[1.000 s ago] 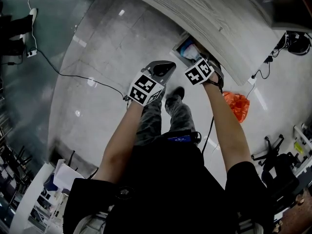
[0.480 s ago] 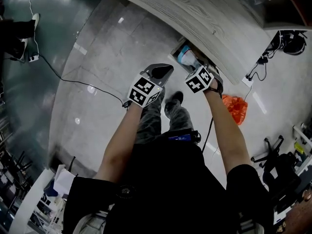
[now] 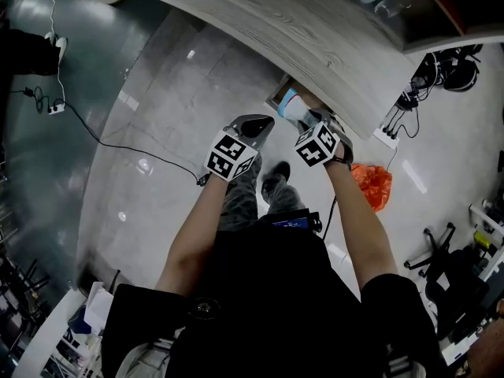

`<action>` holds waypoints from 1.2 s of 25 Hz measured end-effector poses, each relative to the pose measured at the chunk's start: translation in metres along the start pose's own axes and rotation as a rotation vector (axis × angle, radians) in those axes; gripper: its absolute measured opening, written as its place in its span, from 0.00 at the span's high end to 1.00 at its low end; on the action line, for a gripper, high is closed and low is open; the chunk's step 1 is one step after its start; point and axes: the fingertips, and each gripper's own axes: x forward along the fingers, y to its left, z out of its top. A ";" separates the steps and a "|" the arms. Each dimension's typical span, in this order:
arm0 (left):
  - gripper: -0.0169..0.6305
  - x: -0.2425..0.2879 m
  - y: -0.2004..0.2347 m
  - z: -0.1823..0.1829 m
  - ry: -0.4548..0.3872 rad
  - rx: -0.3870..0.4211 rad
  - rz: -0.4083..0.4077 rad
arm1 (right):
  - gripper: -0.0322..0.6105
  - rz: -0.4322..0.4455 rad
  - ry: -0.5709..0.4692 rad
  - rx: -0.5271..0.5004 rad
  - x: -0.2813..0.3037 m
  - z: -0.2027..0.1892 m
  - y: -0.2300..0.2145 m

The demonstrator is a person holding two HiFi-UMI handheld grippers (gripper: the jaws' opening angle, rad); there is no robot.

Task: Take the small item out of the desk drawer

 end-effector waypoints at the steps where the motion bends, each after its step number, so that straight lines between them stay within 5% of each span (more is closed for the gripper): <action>1: 0.97 -0.002 -0.002 0.002 -0.002 0.003 -0.001 | 0.70 0.000 -0.010 0.008 -0.006 0.001 0.000; 30: 0.97 -0.025 -0.056 0.070 -0.026 0.165 -0.078 | 0.70 -0.079 -0.450 0.352 -0.174 0.017 -0.021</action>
